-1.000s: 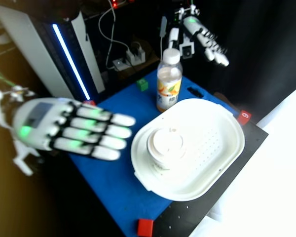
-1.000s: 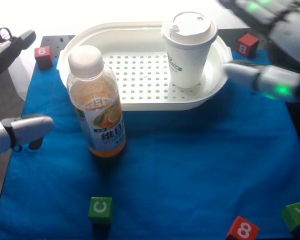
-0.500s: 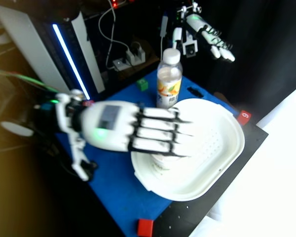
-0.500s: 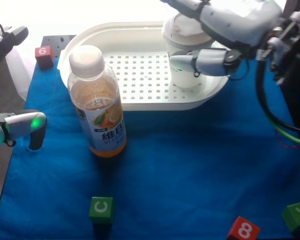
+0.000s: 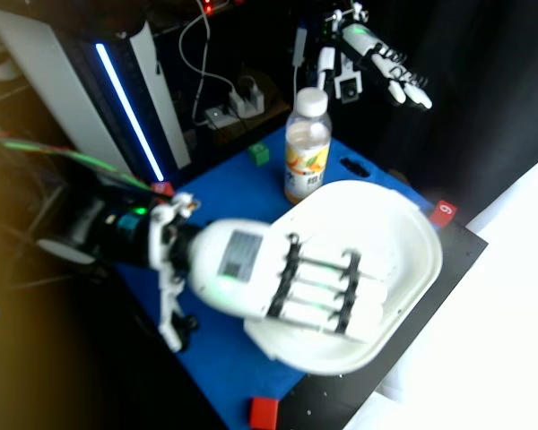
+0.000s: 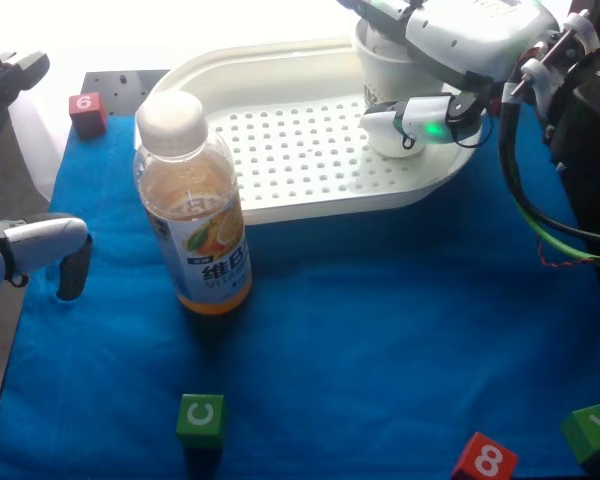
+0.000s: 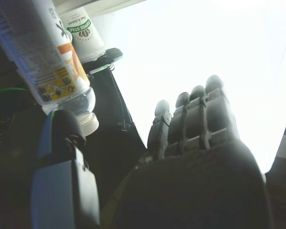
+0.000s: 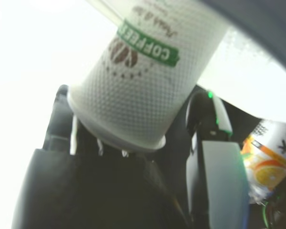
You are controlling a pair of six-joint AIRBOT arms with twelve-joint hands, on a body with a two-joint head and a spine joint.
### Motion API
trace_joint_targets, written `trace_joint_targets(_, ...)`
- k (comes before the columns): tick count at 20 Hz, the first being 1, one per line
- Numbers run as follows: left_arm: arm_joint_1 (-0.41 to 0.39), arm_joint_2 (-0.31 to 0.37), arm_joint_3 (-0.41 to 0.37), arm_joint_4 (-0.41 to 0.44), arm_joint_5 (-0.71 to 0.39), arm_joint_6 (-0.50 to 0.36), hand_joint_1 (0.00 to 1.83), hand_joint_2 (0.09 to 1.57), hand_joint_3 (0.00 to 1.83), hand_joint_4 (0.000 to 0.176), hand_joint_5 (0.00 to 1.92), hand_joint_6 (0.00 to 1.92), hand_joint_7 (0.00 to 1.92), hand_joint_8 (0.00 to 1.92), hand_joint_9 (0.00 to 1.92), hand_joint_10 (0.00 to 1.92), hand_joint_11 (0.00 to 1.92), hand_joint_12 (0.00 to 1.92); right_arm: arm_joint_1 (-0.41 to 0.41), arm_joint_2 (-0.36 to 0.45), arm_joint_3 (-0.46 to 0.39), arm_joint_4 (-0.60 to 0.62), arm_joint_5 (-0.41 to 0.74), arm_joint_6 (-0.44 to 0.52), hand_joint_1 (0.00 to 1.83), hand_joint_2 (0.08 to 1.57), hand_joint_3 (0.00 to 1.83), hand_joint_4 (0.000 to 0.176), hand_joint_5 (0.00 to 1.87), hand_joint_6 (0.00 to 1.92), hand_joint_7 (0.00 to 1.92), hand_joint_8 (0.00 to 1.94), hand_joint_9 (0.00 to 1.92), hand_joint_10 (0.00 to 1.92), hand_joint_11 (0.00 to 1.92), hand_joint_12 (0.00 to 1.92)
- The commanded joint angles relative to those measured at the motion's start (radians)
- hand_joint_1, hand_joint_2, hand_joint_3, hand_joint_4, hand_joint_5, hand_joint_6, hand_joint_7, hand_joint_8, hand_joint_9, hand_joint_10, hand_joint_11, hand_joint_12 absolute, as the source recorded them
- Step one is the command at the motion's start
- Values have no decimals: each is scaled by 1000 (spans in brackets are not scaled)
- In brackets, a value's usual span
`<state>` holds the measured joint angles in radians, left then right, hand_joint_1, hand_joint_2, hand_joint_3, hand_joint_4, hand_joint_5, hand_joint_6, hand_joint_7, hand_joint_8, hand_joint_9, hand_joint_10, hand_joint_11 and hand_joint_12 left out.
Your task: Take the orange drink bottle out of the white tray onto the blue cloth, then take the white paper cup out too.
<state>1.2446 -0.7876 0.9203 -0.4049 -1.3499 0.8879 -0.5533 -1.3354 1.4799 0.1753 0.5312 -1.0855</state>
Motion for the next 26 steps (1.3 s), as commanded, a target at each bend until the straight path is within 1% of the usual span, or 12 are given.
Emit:
trace_joint_targets(1,-5,-1,3,1,-128,-3,576,1038,0,65,87,0,0,0,0,0,0,300,9,-3,-2,-2,72,-3,718,1160,3,0,146,51,134,21,210,95,0,1387)
trace_joint_targets(4,-3,-2,2,-3,-133,-3,600,1038,0,36,102,4,0,0,0,0,0,356,9,-3,-12,-2,72,-3,851,1161,0,0,243,236,297,16,158,742,0,1629)
trace_joint_targets(6,-1,-2,2,-7,-138,-3,638,1047,3,47,95,0,0,0,0,0,0,362,9,-2,-20,-2,73,-3,890,1171,1,0,167,810,436,143,218,1239,151,1825)
trace_joint_targets(8,0,-2,1,-8,-140,-3,667,1059,3,42,85,0,0,0,0,0,0,290,9,-2,-29,-3,75,-3,911,1181,1,0,81,1122,249,847,259,1562,298,1914)
trace_joint_targets(12,1,-4,2,-12,-143,-3,665,1065,4,49,79,0,0,0,0,0,0,233,10,15,-54,-10,105,-3,930,1186,6,0,8,1413,108,1365,198,1764,345,1921)
trace_joint_targets(15,2,-5,3,-13,-144,-3,672,1060,0,47,97,1,0,0,0,0,0,79,15,45,-94,-36,155,-3,891,1209,4,0,0,1175,55,1108,157,1713,277,1921)
trace_joint_targets(17,2,-6,3,-13,-146,-3,691,1051,0,52,105,4,0,0,0,0,0,2,23,76,-130,-54,198,-3,823,1212,1,13,0,1210,30,899,151,1578,126,1921)
trace_joint_targets(18,2,-6,3,-14,-147,-3,685,1045,0,52,104,3,0,0,0,0,0,0,32,96,-152,-69,219,-3,832,1209,0,0,0,1257,71,1020,429,1762,522,1921)
trace_joint_targets(19,2,-6,3,-14,-147,-3,667,1034,0,54,103,2,0,0,0,0,0,0,41,119,-177,-86,238,-3,855,1208,0,0,0,1269,47,1237,388,1807,573,1921)
trace_joint_targets(21,2,-6,3,-16,-148,-3,653,1023,0,75,98,1,0,0,0,0,5,2,46,156,-221,-110,285,-3,805,1227,8,0,0,1305,11,1422,176,1785,368,1921)
trace_joint_targets(22,3,-7,3,-17,-148,-3,634,1028,0,70,103,3,0,0,0,0,35,17,47,167,-235,-121,297,-3,768,1233,9,0,0,1369,22,1494,187,1793,381,1921)
trace_joint_targets(26,4,-7,2,-19,-154,-3,601,1024,0,100,106,3,0,0,0,0,0,6,48,219,-303,-172,353,-2,836,1253,10,0,0,1312,7,1539,275,1819,510,1921)
